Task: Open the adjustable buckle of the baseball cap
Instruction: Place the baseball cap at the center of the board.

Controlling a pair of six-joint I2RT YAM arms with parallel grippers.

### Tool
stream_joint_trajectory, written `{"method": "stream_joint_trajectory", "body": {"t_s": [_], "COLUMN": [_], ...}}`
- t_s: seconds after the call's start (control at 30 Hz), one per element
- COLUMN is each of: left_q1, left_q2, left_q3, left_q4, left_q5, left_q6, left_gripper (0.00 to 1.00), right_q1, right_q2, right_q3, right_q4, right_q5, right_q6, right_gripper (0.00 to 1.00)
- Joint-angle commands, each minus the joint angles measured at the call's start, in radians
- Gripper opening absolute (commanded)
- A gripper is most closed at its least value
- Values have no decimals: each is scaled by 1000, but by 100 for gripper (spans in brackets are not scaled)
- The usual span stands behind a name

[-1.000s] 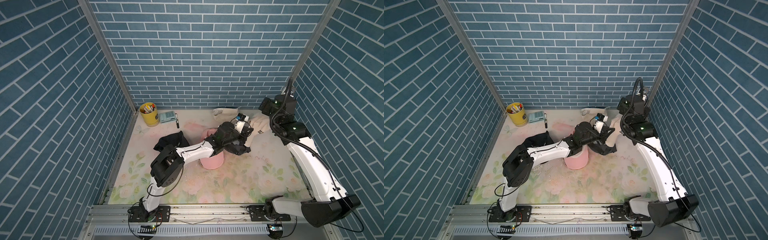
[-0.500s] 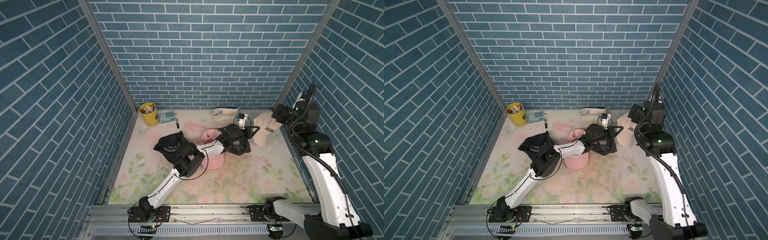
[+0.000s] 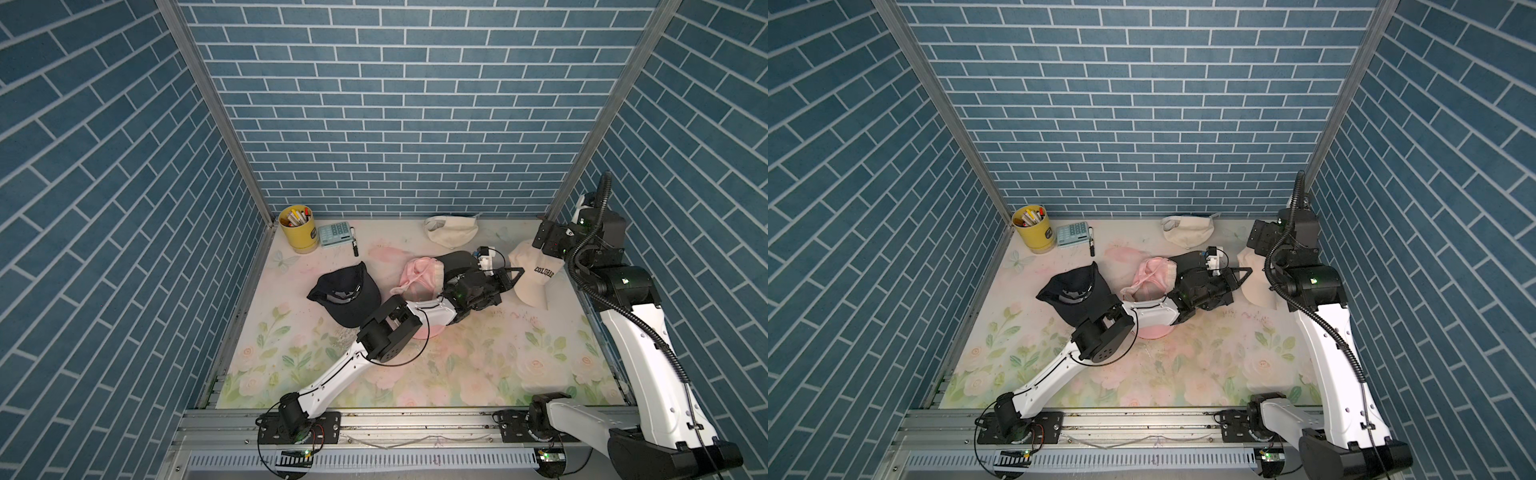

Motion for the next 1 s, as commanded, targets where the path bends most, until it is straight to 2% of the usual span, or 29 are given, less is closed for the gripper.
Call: {"method": "stream_joint_trajectory", "body": {"t_s": [0.0, 0.17, 0.23, 0.37, 0.5, 0.53, 0.57, 0.6, 0.8, 0.97], "left_q1": [-16, -32, -38, -40, -40, -40, -41, -42, -45, -46], "left_q2": [45, 86, 85, 76, 47, 36, 22, 10, -111, -167], "left_q3": [-15, 43, 62, 64, 66, 76, 89, 95, 80, 65], "left_q4": [22, -51, -103, -153, -280, -338, -418, -476, -753, -870], "left_q5": [-56, -91, -93, -97, -56, -43, -41, -40, -67, -87], "left_q6": [-58, -45, -25, -23, 9, 39, 59, 68, 169, 203], "left_gripper": [0, 1, 9, 38, 62, 74, 92, 100, 100, 100], "right_q1": [-3, -3, -2, -2, -2, -2, -2, -2, -2, -3], "right_q2": [-51, -105, -111, -116, -107, -105, -104, -101, -64, -64], "right_q3": [-42, -78, -84, -96, -97, -104, -110, -111, -91, -89], "right_q4": [-41, -67, -73, -61, -50, -42, -36, -29, -10, -5], "right_q5": [-16, -6, -8, -25, -41, -43, -47, -51, -50, -42], "right_q6": [34, 26, 25, 42, 48, 53, 58, 59, 56, 59], "right_gripper": [94, 94, 94, 94, 93, 93, 94, 93, 94, 93]}}
